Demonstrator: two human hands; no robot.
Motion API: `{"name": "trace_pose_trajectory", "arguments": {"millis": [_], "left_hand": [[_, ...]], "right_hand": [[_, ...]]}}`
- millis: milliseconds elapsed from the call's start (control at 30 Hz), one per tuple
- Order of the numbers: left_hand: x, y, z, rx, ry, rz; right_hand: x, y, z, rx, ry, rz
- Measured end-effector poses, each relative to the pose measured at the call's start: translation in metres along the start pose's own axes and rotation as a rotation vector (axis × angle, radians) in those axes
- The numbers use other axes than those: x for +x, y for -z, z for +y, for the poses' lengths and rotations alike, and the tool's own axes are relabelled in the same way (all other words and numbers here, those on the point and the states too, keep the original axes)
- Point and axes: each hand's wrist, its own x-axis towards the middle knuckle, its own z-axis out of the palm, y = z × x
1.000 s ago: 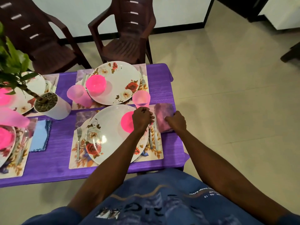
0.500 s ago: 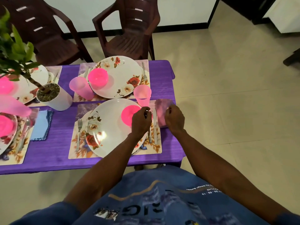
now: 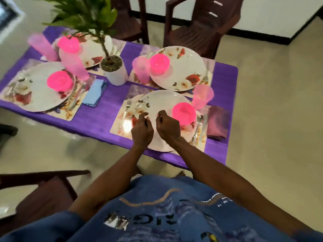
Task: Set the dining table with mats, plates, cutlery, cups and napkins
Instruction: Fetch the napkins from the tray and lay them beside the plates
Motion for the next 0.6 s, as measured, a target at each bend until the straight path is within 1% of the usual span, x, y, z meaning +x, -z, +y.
{"name": "trace_pose_trajectory", "arguments": {"millis": [100, 167, 267, 367, 433, 500, 600], "left_hand": [[0.012, 0.033, -0.042, 0.04, 0.167, 0.088], [0.022, 0.06, -0.071, 0.052, 0.271, 0.14], [0.036, 0.104, -0.119, 0.093, 0.351, 0.191], [0.05, 0.156, -0.178, 0.122, 0.423, 0.242], [0.054, 0.185, -0.215, 0.166, 0.429, 0.231], [0.055, 0.216, -0.25, 0.203, 0.471, 0.185], [0.054, 0.249, -0.285, 0.242, 0.624, 0.117]], "right_hand": [[0.009, -0.038, -0.048, 0.018, 0.079, -0.153], [0.015, -0.071, -0.081, -0.014, 0.12, -0.24], [0.018, -0.121, -0.126, -0.092, 0.143, -0.398], [0.019, -0.179, -0.174, -0.116, 0.224, -0.509], [0.019, -0.211, -0.202, -0.136, 0.306, -0.55], [0.02, -0.241, -0.236, -0.137, 0.383, -0.6], [0.019, -0.275, -0.281, -0.157, 0.467, -0.697]]}}
